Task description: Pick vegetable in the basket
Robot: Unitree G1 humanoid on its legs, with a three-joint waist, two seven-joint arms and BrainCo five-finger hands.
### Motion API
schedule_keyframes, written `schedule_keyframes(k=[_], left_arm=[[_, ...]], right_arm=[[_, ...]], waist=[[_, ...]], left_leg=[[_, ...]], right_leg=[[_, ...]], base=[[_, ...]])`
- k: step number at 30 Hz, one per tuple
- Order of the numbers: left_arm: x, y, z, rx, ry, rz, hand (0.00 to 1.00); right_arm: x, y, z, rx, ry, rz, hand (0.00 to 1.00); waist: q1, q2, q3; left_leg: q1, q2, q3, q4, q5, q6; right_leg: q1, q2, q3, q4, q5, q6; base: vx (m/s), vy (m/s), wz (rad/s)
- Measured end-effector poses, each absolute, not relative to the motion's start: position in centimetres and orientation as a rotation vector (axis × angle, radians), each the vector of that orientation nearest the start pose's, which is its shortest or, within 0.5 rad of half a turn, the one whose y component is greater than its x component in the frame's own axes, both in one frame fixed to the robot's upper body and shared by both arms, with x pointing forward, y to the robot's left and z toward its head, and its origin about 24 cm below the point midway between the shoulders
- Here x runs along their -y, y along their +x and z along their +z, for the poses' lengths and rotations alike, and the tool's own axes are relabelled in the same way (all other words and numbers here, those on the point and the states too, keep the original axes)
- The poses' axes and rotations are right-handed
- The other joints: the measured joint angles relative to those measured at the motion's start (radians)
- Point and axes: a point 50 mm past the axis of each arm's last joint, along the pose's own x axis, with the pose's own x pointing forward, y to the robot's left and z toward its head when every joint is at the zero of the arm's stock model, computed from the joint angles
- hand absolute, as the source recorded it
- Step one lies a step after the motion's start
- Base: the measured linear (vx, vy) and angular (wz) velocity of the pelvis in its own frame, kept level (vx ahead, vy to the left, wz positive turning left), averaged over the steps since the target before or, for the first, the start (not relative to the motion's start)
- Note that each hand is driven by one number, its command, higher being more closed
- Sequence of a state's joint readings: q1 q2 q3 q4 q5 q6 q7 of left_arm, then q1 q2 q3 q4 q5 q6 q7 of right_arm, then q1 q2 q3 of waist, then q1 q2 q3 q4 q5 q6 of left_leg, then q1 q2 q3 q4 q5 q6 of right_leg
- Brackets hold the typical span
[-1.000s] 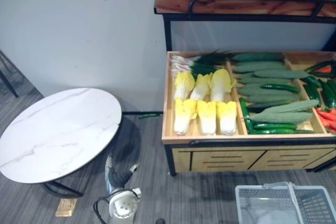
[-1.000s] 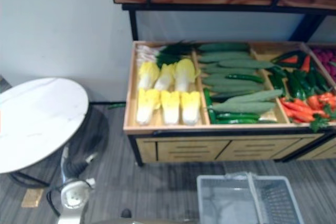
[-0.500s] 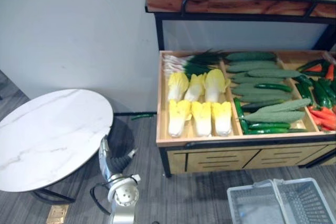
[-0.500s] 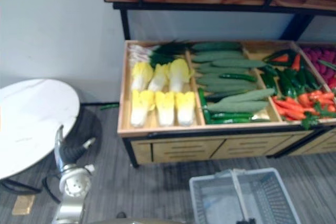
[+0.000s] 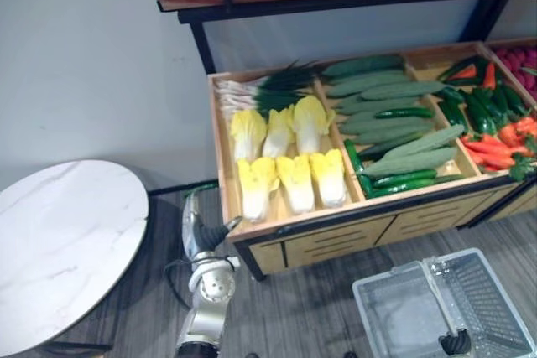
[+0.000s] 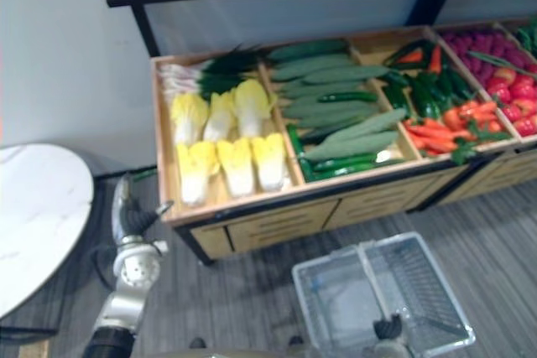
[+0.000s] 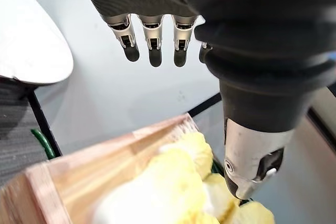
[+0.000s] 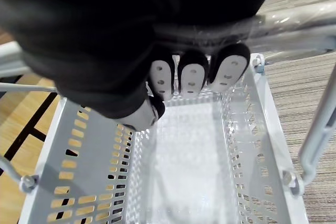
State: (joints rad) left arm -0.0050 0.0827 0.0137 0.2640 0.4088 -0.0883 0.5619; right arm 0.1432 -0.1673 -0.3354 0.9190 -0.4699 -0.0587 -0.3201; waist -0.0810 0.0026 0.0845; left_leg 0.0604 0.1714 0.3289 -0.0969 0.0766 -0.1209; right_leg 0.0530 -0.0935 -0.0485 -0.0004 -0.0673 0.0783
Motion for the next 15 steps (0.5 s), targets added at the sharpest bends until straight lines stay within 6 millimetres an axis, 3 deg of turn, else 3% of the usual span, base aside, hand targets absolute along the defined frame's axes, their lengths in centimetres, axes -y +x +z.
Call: schedule_keyframes(k=[2, 11, 15], left_arm=[[-18.4, 24.5, 0.5, -0.024, 0.514, 0.463, 0.0], [-18.3, 24.5, -0.9, -0.088, 0.517, 0.45, 0.0], [-18.8, 24.7, -1.4, -0.144, 0.461, 0.548, 0.0]], right_arm=[[27.7, 8.5, -13.2, -0.983, -0.599, -0.459, 1.0], [27.9, 7.4, -13.3, -1.006, -0.612, -0.479, 1.0], [27.9, 6.8, -13.3, -1.018, -0.617, -0.485, 1.0]], waist=[[0.0, 0.004, 0.002], [-0.001, 0.012, 0.006], [-0.001, 0.012, 0.006]], left_leg=[[0.003, 0.001, 0.002, -0.001, 0.0, 0.0], [-0.003, 0.004, 0.023, -0.006, -0.013, -0.002], [-0.005, 0.004, 0.028, -0.006, -0.013, -0.002]], right_leg=[[0.0, 0.0, 0.002, 0.0, 0.005, 0.003], [-0.022, 0.004, 0.029, -0.016, 0.025, 0.014], [-0.026, 0.005, 0.034, -0.015, 0.026, 0.014]], base=[[-0.06, 0.009, -0.04], [-0.06, 0.009, -0.1], [0.02, 0.002, -0.04]])
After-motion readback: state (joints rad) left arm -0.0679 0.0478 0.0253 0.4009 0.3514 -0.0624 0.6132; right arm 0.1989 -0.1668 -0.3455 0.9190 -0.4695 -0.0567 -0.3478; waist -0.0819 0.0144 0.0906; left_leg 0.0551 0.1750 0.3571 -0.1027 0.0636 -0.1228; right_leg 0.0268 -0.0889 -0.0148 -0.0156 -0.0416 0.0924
